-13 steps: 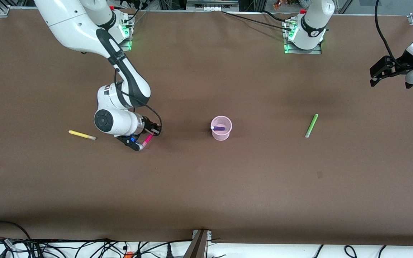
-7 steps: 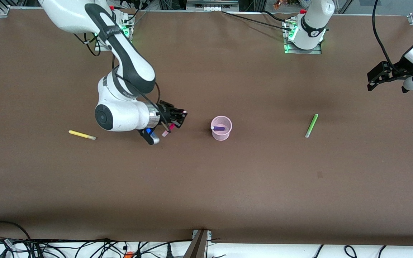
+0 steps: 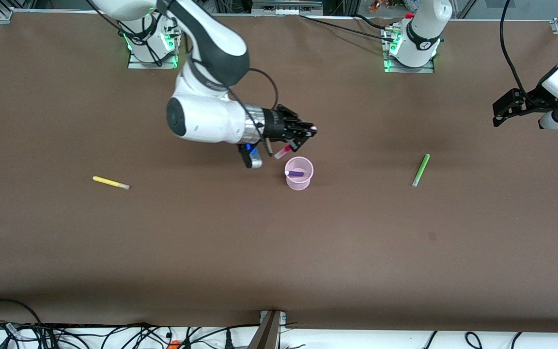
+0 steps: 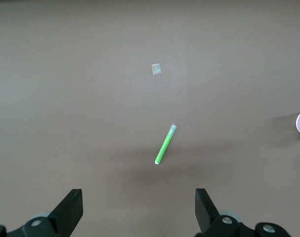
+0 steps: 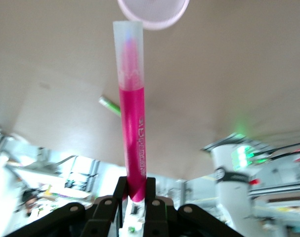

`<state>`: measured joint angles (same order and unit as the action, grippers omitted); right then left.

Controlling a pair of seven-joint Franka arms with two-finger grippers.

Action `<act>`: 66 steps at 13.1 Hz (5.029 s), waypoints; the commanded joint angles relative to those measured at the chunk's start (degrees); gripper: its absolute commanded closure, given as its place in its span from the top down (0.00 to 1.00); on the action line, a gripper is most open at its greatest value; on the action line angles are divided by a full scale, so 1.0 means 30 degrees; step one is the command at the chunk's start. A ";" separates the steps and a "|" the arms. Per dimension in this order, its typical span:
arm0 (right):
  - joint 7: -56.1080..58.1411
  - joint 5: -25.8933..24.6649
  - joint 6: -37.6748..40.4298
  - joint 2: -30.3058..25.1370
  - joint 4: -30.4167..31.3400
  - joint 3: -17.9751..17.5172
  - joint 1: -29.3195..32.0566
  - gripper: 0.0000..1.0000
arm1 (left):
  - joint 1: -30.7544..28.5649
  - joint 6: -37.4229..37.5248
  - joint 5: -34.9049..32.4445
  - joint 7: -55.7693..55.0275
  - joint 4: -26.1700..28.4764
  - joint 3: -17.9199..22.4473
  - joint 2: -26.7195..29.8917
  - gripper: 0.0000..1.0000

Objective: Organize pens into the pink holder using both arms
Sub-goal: 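Carry the pink highlighter above the pink cup with the right gripper, then lower the pink highlighter into the cup with the right gripper, then open the right gripper to release the highlighter and pull back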

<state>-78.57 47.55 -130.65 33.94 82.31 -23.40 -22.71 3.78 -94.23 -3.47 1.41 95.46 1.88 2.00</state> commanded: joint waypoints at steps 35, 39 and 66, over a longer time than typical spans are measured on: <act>0.7295 0.6914 -0.4262 0.5532 -0.1072 -0.0053 -0.0838 0.00 | -0.0116 0.0676 0.0218 0.0174 -0.0852 0.0135 -0.0519 1.00; 0.7500 0.6914 -0.4262 0.5561 -0.0954 -0.0053 -0.0605 0.00 | -0.0116 0.0676 0.0218 0.0203 -0.0852 0.0135 -0.0519 1.00; 0.7031 0.4610 -0.0342 0.3339 -0.0631 0.1349 0.0627 0.91 | -0.0116 0.0676 0.0218 0.0203 -0.0852 0.0135 -0.0519 1.00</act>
<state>-57.40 64.84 -135.08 47.61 78.97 -21.28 -21.29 3.59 -93.45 -3.46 1.41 94.67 2.13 1.19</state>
